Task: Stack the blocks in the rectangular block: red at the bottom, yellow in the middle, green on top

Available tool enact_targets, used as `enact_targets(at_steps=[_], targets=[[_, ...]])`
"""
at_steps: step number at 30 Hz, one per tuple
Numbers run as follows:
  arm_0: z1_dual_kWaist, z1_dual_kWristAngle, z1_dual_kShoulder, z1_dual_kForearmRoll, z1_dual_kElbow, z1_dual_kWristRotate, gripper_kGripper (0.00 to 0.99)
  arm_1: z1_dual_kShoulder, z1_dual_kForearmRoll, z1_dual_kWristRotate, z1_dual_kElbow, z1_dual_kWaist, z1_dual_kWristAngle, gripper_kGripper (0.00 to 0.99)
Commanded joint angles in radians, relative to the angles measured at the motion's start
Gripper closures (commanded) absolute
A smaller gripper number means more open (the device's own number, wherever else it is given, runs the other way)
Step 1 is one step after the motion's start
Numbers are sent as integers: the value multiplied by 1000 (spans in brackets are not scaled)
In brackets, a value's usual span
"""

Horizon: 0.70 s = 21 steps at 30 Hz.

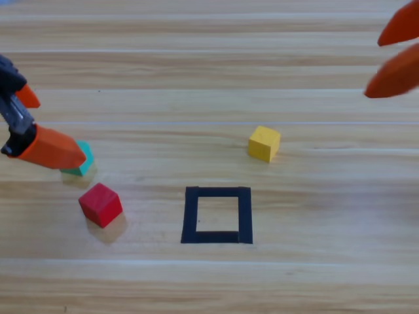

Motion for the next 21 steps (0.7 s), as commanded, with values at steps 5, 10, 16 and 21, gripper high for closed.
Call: enact_targets(at_steps=[5,10,16,21], targets=[[49,35,64,6,-85,-50,0,357,60,42,-164,31,-198,1],[175,29,231,69,-234,-79,0,477,82,48,-277,36,-265,1],[322,-44,343,131,-316,-78,0,670,209,45,-526,91,-351,4],[339,-46,357,141,-294,-47,0,830,335,48,-748,125,-357,4]])
